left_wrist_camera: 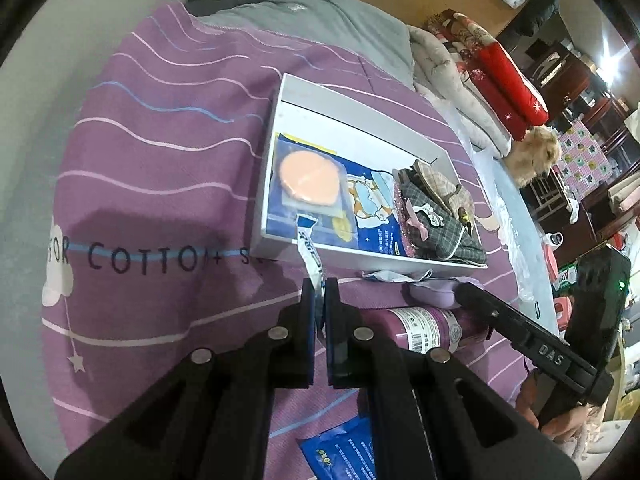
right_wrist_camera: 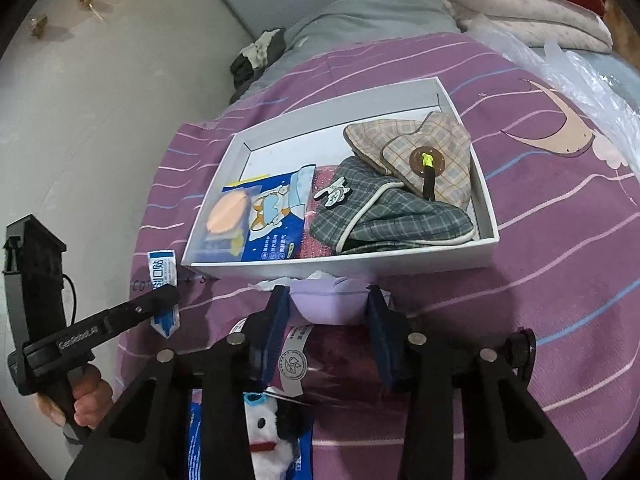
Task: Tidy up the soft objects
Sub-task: 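Grasp white-blue tube with left tool while right tool grasps lavender case, then carry tube with left tool while right tool lowers lavender case into box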
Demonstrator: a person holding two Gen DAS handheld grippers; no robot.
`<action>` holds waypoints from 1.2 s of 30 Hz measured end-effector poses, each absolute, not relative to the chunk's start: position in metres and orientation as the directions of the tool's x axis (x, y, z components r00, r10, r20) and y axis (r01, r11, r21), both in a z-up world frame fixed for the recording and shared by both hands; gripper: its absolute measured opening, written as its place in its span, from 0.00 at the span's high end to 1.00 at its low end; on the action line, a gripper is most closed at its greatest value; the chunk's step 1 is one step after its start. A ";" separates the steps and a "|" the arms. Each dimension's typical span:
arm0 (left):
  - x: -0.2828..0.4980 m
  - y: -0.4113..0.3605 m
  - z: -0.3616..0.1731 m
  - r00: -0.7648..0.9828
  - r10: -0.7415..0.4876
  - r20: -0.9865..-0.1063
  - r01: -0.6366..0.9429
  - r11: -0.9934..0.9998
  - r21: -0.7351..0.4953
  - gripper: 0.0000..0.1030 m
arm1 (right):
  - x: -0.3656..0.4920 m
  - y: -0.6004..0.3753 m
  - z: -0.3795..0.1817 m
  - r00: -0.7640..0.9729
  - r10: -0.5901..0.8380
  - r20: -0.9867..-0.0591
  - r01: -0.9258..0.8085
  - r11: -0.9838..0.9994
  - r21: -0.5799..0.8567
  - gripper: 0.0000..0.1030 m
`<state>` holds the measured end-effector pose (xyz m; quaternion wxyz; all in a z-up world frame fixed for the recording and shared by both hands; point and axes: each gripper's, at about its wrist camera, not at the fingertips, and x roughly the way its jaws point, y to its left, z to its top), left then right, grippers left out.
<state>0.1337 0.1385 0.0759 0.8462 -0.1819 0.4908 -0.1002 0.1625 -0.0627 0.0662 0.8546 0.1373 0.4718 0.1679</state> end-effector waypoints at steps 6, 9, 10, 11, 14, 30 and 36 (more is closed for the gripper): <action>0.133 0.138 0.080 0.512 -0.357 -0.781 0.001 0.910 -0.416 0.95 | 0.147 -0.071 0.095 0.539 0.465 -0.702 -0.189 0.879 0.437 0.64; 0.133 0.134 0.083 0.522 -0.369 -0.769 0.020 0.907 -0.422 0.95 | 0.143 -0.071 0.111 0.555 0.500 -0.665 -0.214 0.858 0.467 0.64; 0.132 0.133 0.084 0.526 -0.371 -0.766 0.025 0.907 -0.421 0.95 | 0.142 -0.071 0.116 0.557 0.514 -0.652 -0.223 0.849 0.478 0.64; 0.132 0.132 0.085 0.532 -0.375 -0.760 0.035 0.906 -0.422 0.95 | 0.141 -0.070 0.118 0.561 0.524 -0.641 -0.232 0.843 0.486 0.64; 0.134 0.128 0.087 0.542 -0.398 -0.741 0.057 0.896 -0.439 0.95 | 0.141 -0.060 0.120 0.567 0.537 -0.624 -0.257 0.836 0.485 0.64; 0.158 0.141 0.075 0.549 -0.443 -0.708 0.047 0.863 -0.503 0.95 | 0.208 -0.005 0.081 0.637 0.504 -0.583 -0.295 0.858 0.420 0.63; 0.160 0.137 0.074 0.546 -0.433 -0.718 0.050 0.872 -0.487 0.95 | 0.200 -0.004 0.062 0.570 0.484 -0.664 -0.288 0.875 0.390 0.49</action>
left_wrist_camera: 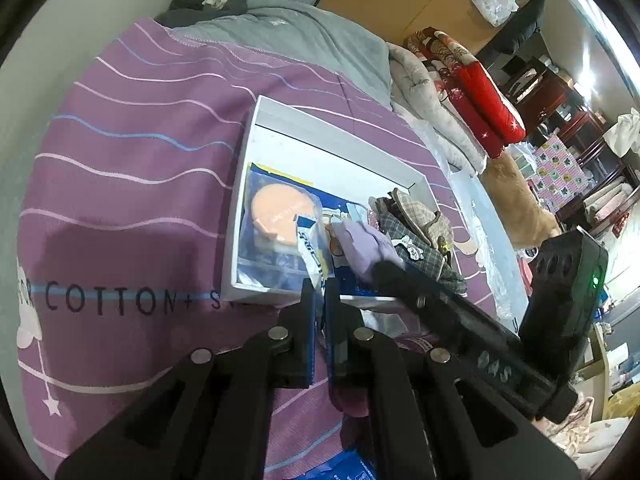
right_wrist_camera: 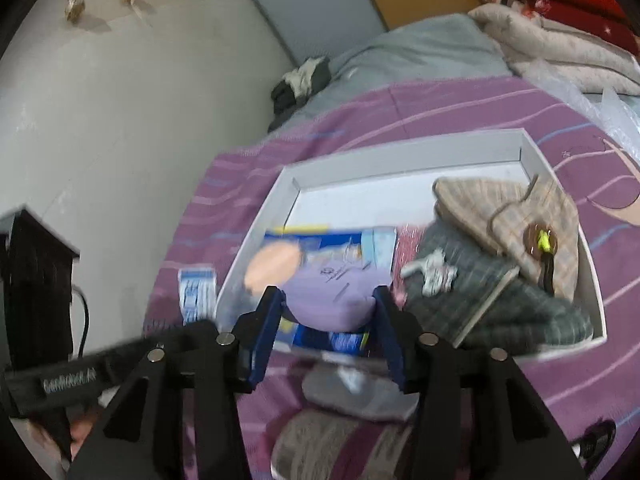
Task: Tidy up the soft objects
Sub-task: 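Carry tube with left tool while right tool lowers lavender case into box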
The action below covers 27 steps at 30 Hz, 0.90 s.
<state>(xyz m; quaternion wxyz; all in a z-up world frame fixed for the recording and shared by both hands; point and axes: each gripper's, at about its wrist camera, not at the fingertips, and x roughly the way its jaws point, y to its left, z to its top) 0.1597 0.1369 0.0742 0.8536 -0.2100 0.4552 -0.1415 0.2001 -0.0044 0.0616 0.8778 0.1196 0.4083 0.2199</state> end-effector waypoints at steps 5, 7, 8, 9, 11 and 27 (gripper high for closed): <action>0.162 0.128 0.073 0.536 -0.416 -0.734 0.063 0.887 -0.457 0.95 | 0.191 -0.003 0.063 0.550 0.470 -0.690 -0.291 0.882 0.369 0.44; 0.163 0.126 0.074 0.536 -0.412 -0.737 0.066 0.891 -0.450 0.95 | 0.188 -0.006 0.065 0.548 0.479 -0.686 -0.292 0.878 0.379 0.40; 0.163 0.125 0.074 0.535 -0.409 -0.739 0.067 0.893 -0.445 0.95 | 0.186 -0.008 0.067 0.555 0.484 -0.677 -0.292 0.875 0.386 0.40; 0.164 0.125 0.075 0.536 -0.402 -0.742 0.066 0.897 -0.438 0.95 | 0.184 -0.011 0.070 0.567 0.487 -0.665 -0.292 0.873 0.390 0.39; 0.166 0.123 0.078 0.537 -0.389 -0.749 0.067 0.904 -0.421 0.95 | 0.181 -0.013 0.073 0.588 0.478 -0.653 -0.288 0.877 0.384 0.39; 0.216 0.106 0.071 0.444 -0.383 -0.810 0.135 0.922 -0.362 0.95 | 0.181 -0.032 0.082 0.648 0.473 -0.597 -0.266 0.875 0.404 0.38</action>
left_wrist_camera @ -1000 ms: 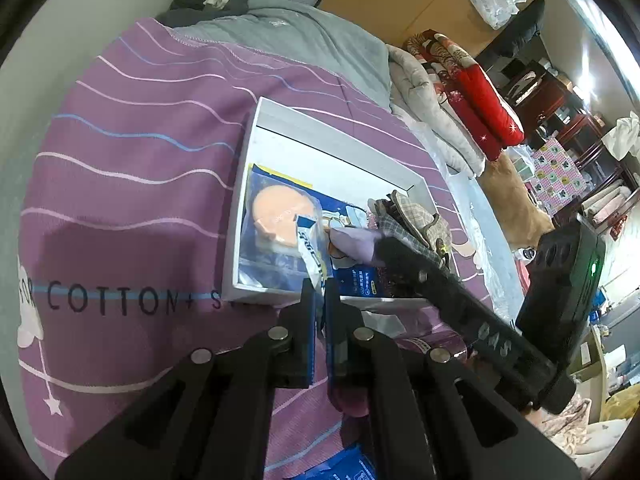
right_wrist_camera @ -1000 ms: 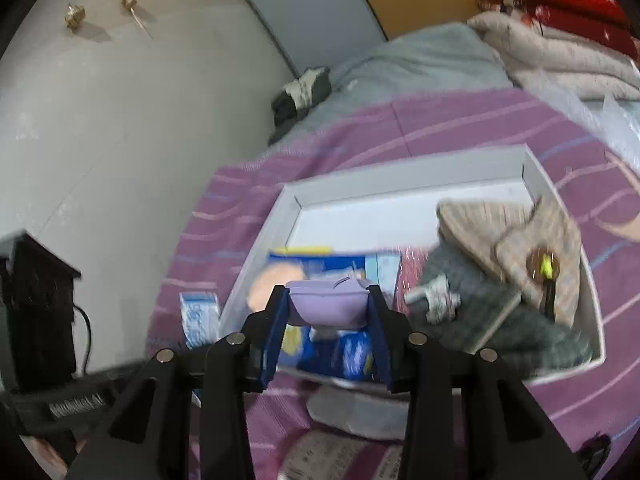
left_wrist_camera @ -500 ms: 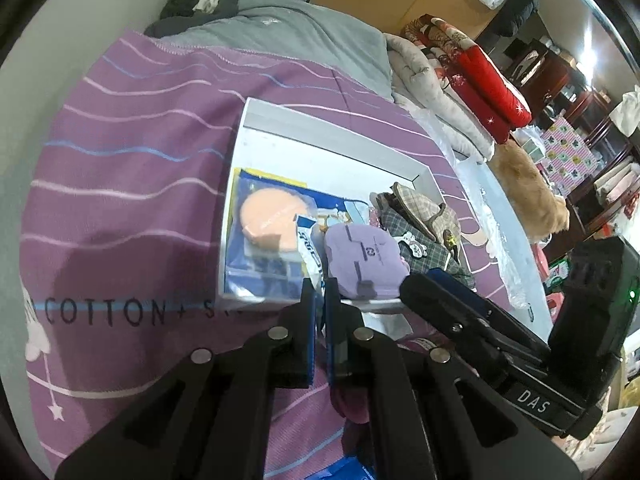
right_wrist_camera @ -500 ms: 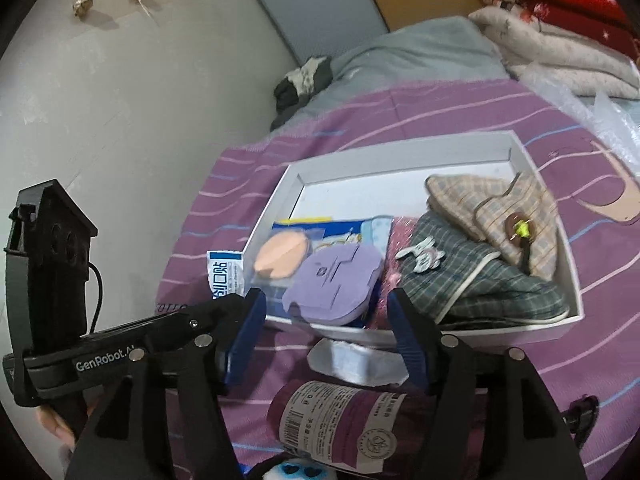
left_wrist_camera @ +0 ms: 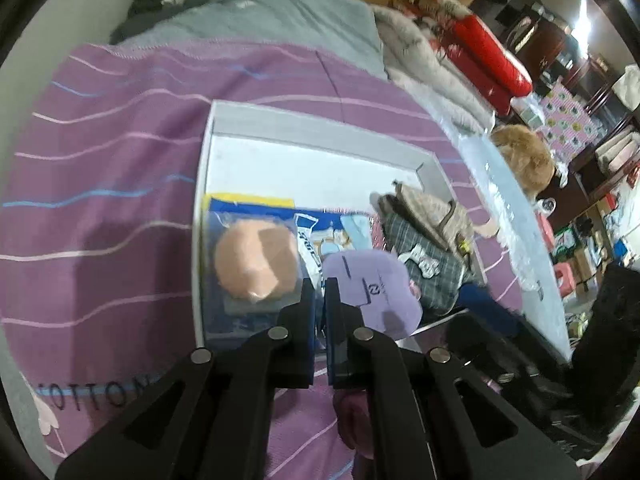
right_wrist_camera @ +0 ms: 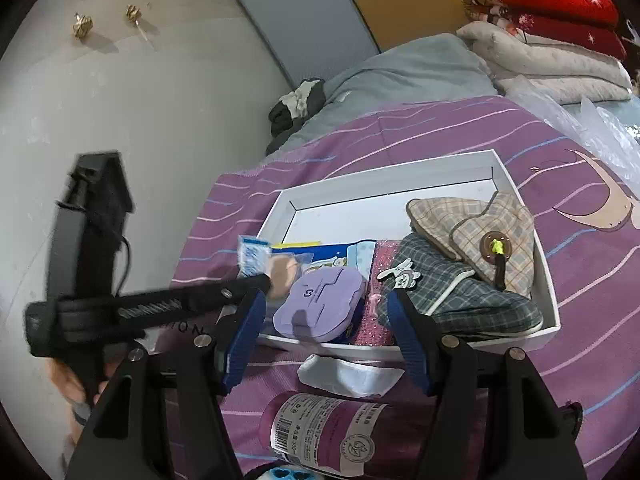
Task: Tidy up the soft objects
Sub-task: 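Carry tube with left tool while right tool lowers lavender case into box, then release tube and lavender case in box, withdraw both tools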
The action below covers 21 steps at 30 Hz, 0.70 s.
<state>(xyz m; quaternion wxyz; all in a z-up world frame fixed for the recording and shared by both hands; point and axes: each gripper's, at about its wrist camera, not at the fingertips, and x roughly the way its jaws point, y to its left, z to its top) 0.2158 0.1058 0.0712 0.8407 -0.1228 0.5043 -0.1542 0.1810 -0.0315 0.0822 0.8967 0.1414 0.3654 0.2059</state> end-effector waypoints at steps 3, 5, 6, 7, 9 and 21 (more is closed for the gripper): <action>0.213 0.102 0.069 0.442 -0.302 -0.845 0.112 0.953 -0.282 0.86 | 0.180 -0.037 0.084 0.650 0.481 -0.588 -0.267 0.869 0.416 0.38; 0.210 0.103 0.072 0.455 -0.238 -0.858 0.086 0.971 -0.224 0.59 | 0.180 -0.039 0.086 0.648 0.488 -0.585 -0.267 0.865 0.426 0.38; 0.208 0.104 0.075 0.474 -0.218 -0.853 0.071 0.975 -0.209 0.54 | 0.180 -0.040 0.086 0.645 0.492 -0.584 -0.268 0.862 0.429 0.37; 0.205 0.107 0.078 0.497 -0.208 -0.843 0.061 0.977 -0.205 0.50 | 0.180 -0.041 0.086 0.643 0.496 -0.583 -0.269 0.860 0.434 0.37; 0.200 0.112 0.084 0.520 -0.208 -0.829 0.046 0.975 -0.216 0.49 | 0.179 -0.041 0.087 0.643 0.496 -0.583 -0.268 0.859 0.436 0.37; 0.196 0.124 0.080 0.463 -0.292 -0.837 0.030 0.949 -0.314 0.93 | 0.190 -0.018 0.077 0.550 0.506 -0.664 -0.301 0.862 0.407 0.74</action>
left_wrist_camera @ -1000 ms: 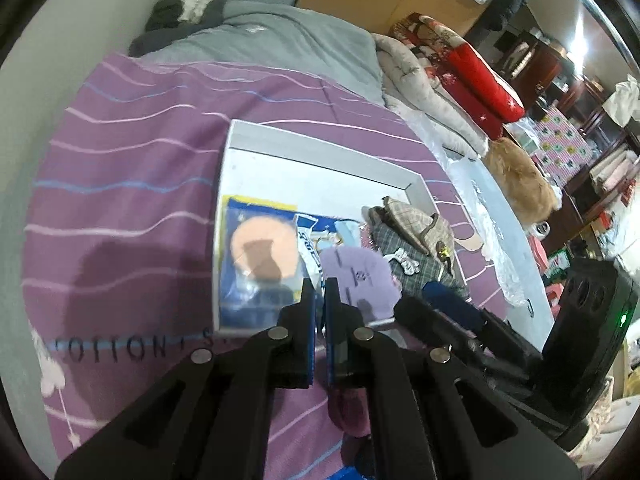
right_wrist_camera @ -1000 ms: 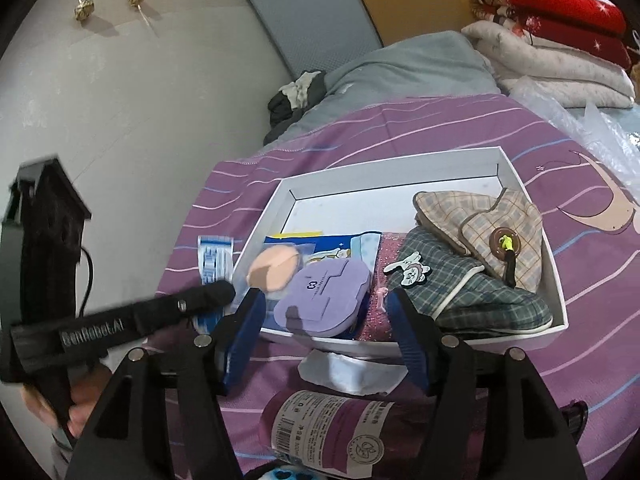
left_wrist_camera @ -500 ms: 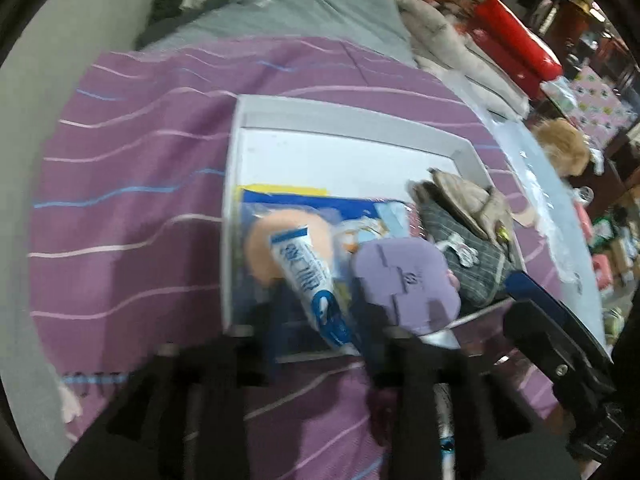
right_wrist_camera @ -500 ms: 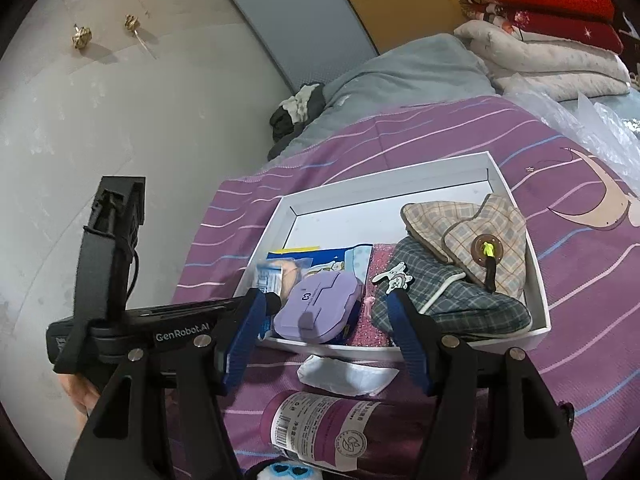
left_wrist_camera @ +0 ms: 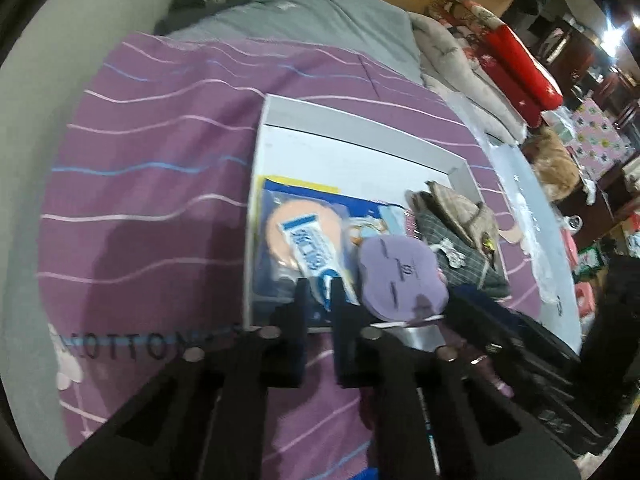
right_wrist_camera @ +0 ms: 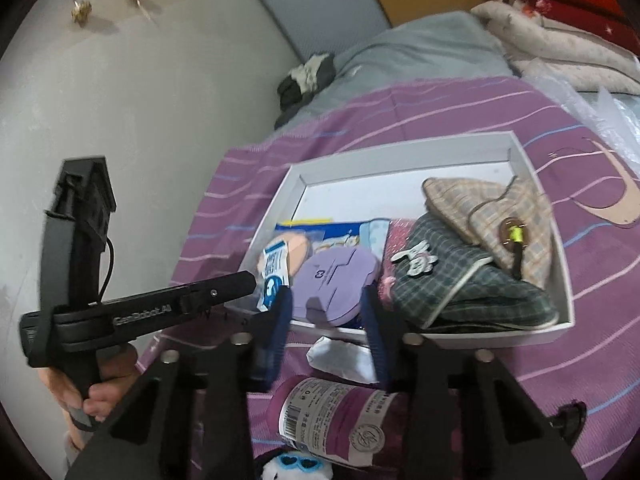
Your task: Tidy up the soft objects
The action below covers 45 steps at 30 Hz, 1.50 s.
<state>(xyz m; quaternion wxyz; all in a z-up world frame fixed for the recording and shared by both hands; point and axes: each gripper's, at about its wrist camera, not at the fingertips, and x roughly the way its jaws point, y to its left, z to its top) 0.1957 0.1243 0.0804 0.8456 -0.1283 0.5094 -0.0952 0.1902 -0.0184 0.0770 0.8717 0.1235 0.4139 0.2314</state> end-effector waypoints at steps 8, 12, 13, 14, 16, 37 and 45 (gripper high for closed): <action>0.202 0.113 0.067 0.416 -0.222 -0.882 0.023 0.972 -0.233 0.94 | 0.201 0.001 0.058 0.511 0.430 -0.744 -0.289 0.901 0.322 0.79; 0.200 0.118 0.068 0.428 -0.192 -0.883 0.002 0.977 -0.211 0.94 | 0.196 -0.002 0.061 0.509 0.436 -0.742 -0.295 0.899 0.325 0.79; 0.199 0.118 0.069 0.431 -0.181 -0.884 -0.001 0.980 -0.201 0.94 | 0.195 -0.002 0.062 0.508 0.437 -0.743 -0.295 0.898 0.326 0.79; 0.197 0.119 0.070 0.433 -0.168 -0.886 -0.003 0.982 -0.188 0.93 | 0.194 -0.003 0.063 0.507 0.437 -0.743 -0.295 0.898 0.327 0.79; 0.193 0.120 0.073 0.443 -0.150 -0.884 -0.009 0.985 -0.172 0.94 | 0.191 -0.005 0.066 0.509 0.438 -0.741 -0.297 0.897 0.327 0.79; 0.138 0.097 0.113 0.523 -0.085 -0.848 0.012 0.996 -0.093 0.81 | 0.146 -0.034 0.111 0.522 0.439 -0.731 -0.331 0.895 0.300 0.50; 0.125 0.102 0.109 0.505 -0.133 -0.853 0.012 0.989 -0.148 0.76 | 0.140 -0.053 0.107 0.477 0.479 -0.737 -0.286 0.877 0.386 0.47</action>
